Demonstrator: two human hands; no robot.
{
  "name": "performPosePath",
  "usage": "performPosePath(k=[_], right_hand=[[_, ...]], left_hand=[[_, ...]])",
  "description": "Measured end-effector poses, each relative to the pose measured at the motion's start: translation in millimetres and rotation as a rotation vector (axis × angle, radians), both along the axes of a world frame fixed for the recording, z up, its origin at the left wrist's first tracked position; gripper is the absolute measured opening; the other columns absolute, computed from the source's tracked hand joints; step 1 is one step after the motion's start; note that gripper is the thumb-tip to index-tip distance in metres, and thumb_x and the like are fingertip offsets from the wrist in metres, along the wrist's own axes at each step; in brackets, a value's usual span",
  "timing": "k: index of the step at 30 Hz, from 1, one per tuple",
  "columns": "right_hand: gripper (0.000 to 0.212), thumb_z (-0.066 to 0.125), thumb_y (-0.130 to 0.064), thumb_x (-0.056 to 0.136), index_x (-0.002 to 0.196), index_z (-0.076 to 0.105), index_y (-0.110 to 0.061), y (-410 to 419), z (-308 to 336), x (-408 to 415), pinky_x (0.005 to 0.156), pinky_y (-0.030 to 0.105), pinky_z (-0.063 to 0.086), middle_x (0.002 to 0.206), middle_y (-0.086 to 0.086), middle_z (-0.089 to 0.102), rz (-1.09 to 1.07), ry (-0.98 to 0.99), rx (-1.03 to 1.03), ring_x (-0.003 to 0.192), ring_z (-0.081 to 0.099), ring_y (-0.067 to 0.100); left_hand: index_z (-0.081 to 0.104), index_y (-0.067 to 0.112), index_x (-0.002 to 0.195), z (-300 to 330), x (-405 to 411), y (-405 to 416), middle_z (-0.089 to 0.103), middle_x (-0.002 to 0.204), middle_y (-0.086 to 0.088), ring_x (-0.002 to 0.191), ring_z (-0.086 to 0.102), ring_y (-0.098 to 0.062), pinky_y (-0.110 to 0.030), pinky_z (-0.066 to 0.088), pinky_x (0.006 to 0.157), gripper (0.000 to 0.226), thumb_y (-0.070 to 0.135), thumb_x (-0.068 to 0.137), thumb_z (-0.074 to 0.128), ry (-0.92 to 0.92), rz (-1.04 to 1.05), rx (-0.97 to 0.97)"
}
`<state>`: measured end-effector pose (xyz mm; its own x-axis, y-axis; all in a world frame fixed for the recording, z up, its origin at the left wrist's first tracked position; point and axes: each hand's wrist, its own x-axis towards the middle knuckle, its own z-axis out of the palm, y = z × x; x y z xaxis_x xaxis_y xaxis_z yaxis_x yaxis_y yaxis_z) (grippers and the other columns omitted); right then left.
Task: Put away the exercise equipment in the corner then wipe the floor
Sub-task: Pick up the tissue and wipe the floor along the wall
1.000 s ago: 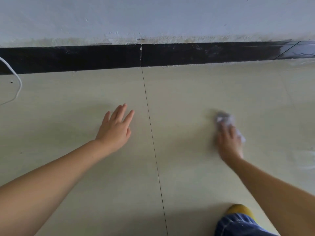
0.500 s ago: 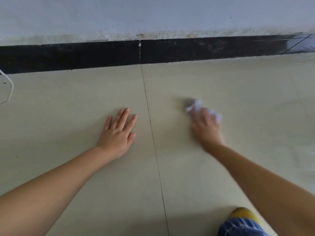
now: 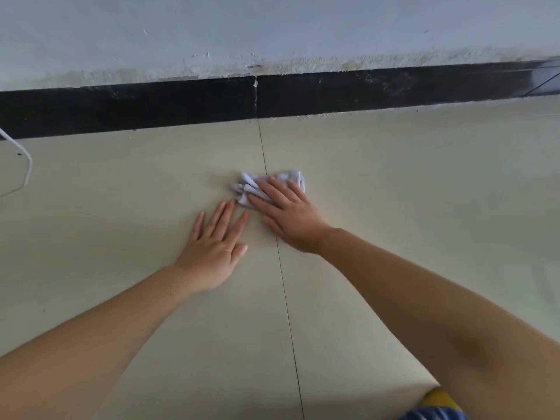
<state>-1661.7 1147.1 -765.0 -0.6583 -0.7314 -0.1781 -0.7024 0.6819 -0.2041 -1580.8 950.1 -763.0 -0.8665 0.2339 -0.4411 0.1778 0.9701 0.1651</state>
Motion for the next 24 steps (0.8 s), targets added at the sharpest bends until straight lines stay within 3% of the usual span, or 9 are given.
performPosePath(k=[2, 3, 7, 9, 11, 14, 18, 21, 24], right_hand=[[0.054, 0.018, -0.04, 0.098, 0.149, 0.028, -0.025, 21.1, -1.1, -29.2, 0.117, 0.037, 0.003, 0.157, 0.006, 0.024, 0.063, 0.007, 0.022, 0.145, 0.019, 0.025], [0.056, 0.015, -0.042, 0.096, 0.15, 0.024, -0.027, 36.9, -1.4, -43.1, 0.117, 0.037, 0.001, 0.158, 0.006, 0.02, -0.038, -0.009, 0.026, 0.146, 0.016, 0.025], [0.057, 0.023, -0.033, 0.094, 0.151, 0.017, -0.032, 134.7, -3.9, -80.0, 0.111, 0.053, 0.016, 0.158, 0.011, 0.012, -0.888, 0.061, 0.08, 0.139, 0.021, 0.036], [0.055, 0.024, -0.034, 0.097, 0.151, 0.013, -0.03, 180.6, 8.0, -82.8, 0.113, 0.052, 0.012, 0.158, 0.012, 0.008, -1.257, -0.058, 0.107, 0.143, 0.013, 0.034], [0.055, 0.024, -0.036, 0.099, 0.151, 0.013, -0.027, 195.7, 19.3, -79.6, 0.116, 0.048, 0.005, 0.159, 0.012, 0.006, -1.44, -0.195, 0.105, 0.146, 0.005, 0.031], [0.055, 0.026, -0.035, 0.1, 0.152, 0.013, -0.023, 151.0, 17.3, -56.4, 0.118, 0.047, 0.002, 0.16, 0.012, 0.003, -1.351, -0.182, 0.099, 0.147, 0.001, 0.03], [0.056, 0.033, -0.03, 0.1, 0.153, 0.013, -0.022, 40.7, 13.6, 28.0, 0.118, 0.044, -0.003, 0.16, 0.011, 0.004, -0.964, -0.168, 0.046, 0.148, -0.001, 0.028], [0.057, 0.041, -0.03, 0.092, 0.148, 0.032, -0.02, -15.9, 13.9, 117.2, 0.116, 0.053, 0.018, 0.156, 0.011, 0.025, -0.686, -0.136, 0.017, 0.145, 0.016, 0.031], [0.057, 0.037, -0.034, 0.089, 0.145, 0.034, -0.023, -12.7, 20.1, 166.3, 0.112, 0.051, 0.026, 0.153, 0.007, 0.033, -0.378, -0.179, 0.097, 0.142, 0.027, 0.029]], left_hand=[[-0.028, 0.023, 0.136, 0.7, -0.1, 0.2, -0.032, 0.15, 0.0, 0.132, -0.034, -0.008, -0.038, -0.019, 0.112, 0.072, 0.055, 0.072, -0.018, -0.026, 0.004, 0.008], [-0.03, 0.023, 0.135, 1.4, -0.7, 0.0, -0.036, 0.147, 0.001, 0.131, -0.036, -0.008, -0.039, -0.019, 0.112, 0.072, 0.055, 0.072, -0.019, -0.036, 0.006, 0.009], [-0.032, 0.022, 0.135, 2.8, -0.2, -0.8, -0.043, 0.14, 0.004, 0.131, -0.039, -0.01, -0.038, -0.021, 0.112, 0.073, 0.056, 0.072, -0.019, -0.065, 0.008, 0.039], [-0.034, 0.021, 0.133, 3.8, -0.7, -0.1, -0.045, 0.138, 0.003, 0.13, -0.04, -0.01, -0.038, -0.022, 0.111, 0.073, 0.056, 0.071, -0.02, -0.083, 0.0, 0.027], [-0.037, 0.022, 0.131, 7.0, -3.0, 0.8, -0.047, 0.137, 0.002, 0.129, -0.041, -0.01, -0.039, -0.021, 0.111, 0.071, 0.057, 0.071, -0.02, -0.117, -0.006, 0.01], [-0.033, 0.024, 0.137, 14.6, -7.8, 3.7, -0.04, 0.147, -0.003, 0.137, -0.036, -0.015, -0.043, -0.016, 0.114, 0.063, 0.054, 0.093, 0.001, -0.183, -0.026, -0.04], [-0.024, 0.024, 0.146, 29.3, -20.3, 4.8, -0.037, 0.15, -0.008, 0.139, -0.032, -0.022, -0.045, -0.01, 0.116, 0.066, 0.044, 0.1, 0.019, -0.3, -0.093, -0.112], [-0.018, 0.026, 0.148, 39.1, -30.8, 0.1, -0.036, 0.151, -0.008, 0.141, -0.03, -0.022, -0.046, -0.004, 0.118, 0.066, 0.044, 0.1, 0.024, -0.36, -0.141, -0.117], [-0.017, 0.027, 0.149, 48.6, -36.7, -2.4, -0.035, 0.151, -0.008, 0.142, -0.026, -0.023, -0.048, 0.001, 0.117, 0.07, 0.048, 0.098, 0.027, -0.386, -0.192, -0.155]])
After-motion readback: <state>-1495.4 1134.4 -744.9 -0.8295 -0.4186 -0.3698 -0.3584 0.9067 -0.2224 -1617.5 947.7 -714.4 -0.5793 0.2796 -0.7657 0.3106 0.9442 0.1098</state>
